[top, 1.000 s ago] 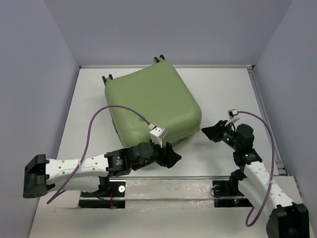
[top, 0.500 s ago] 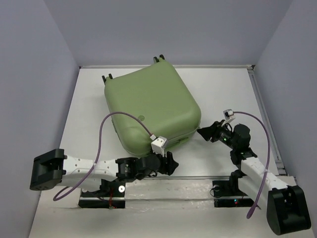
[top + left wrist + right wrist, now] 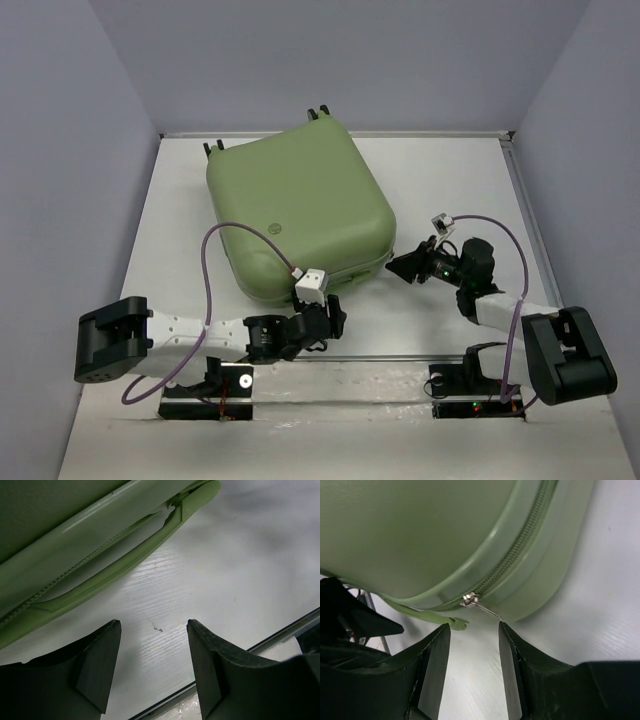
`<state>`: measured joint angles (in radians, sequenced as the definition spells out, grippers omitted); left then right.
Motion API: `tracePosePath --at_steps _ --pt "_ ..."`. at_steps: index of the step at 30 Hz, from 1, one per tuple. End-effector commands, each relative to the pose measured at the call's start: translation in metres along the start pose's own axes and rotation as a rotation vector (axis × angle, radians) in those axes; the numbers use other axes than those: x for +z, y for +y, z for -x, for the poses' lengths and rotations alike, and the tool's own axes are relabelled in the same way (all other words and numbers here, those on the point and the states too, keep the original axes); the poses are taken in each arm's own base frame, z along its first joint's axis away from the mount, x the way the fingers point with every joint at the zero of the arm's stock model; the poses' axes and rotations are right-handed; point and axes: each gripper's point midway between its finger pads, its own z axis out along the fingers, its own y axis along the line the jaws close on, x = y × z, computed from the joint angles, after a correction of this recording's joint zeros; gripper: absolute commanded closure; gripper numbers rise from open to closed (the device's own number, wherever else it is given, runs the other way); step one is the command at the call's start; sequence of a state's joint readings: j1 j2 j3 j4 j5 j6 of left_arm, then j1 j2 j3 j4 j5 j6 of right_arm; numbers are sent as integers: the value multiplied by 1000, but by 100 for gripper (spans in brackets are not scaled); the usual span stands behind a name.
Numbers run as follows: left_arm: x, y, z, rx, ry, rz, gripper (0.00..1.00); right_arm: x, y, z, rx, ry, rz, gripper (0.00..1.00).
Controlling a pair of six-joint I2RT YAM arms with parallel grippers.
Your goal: Pack the luggage
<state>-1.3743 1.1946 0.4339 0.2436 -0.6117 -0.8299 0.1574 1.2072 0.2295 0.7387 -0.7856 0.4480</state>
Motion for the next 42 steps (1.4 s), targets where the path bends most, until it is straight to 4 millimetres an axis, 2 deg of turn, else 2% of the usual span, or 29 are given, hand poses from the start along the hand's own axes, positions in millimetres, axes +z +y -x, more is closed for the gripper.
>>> tracePosePath --at_steps 1,6,11,14,15,16,18,20,21,22,23,24,25,26,27,28,30,31,32,35,37,38,39,42 --pt "4 5 21 -66 -95 52 33 5 30 35 -156 -67 161 50" --pt "-5 14 11 -147 -64 31 33 12 15 46 -234 -43 97 48" --pt "-20 25 4 -250 -63 -8 30 17 21 46 -258 -18 165 49" --pt "-27 27 1 -251 -62 -20 29 19 11 43 -246 -27 126 54" --pt "-33 18 4 -258 -61 -55 29 19 7 45 -243 -46 97 60" --pt "-37 18 3 -245 -59 -55 29 16 8 44 -238 -53 90 61" --pt "-49 2 19 -261 -77 -101 29 14 14 47 -248 -92 109 60" --pt "-59 -5 31 -212 -97 -115 28 14 11 44 -221 -87 101 55" --pt "-69 -20 54 -246 -125 -139 27 15 15 40 -225 -65 134 51" --pt "-73 -19 60 -235 -129 -119 26 16 16 40 -225 -55 150 50" --pt "-76 -7 65 -197 -140 -62 25 19 16 40 -221 -45 161 49" --pt "-85 -14 85 -237 -165 -60 23 19 19 39 -223 -36 187 49" --pt "-89 7 87 -195 -170 25 23 20 20 37 -218 -26 203 49" --pt "-100 6 102 -235 -188 26 22 22 20 34 -207 -6 221 50" --pt "-105 12 107 -253 -196 40 20 22 19 33 -202 -2 224 51" --pt "-109 25 106 -266 -191 76 19 23 19 33 -199 -4 226 51" --pt "-120 38 110 -325 -195 74 19 24 20 35 -200 -5 238 53" --pt "-124 55 104 -350 -184 116 19 25 20 36 -201 -6 239 54" --pt "-128 64 103 -370 -183 130 19 26 18 37 -199 -5 235 55" --pt "-140 82 106 -441 -191 124 14 30 18 40 -197 1 253 59" --pt "-145 86 111 -460 -210 106 9 30 22 43 -196 -11 272 60" --pt "-146 84 114 -464 -218 98 3 30 22 43 -196 -13 276 61" --pt "-145 82 115 -414 -218 102 1 31 23 44 -194 -12 279 62" --pt "-139 74 114 -358 -208 132 1 32 21 43 -177 -4 277 66"
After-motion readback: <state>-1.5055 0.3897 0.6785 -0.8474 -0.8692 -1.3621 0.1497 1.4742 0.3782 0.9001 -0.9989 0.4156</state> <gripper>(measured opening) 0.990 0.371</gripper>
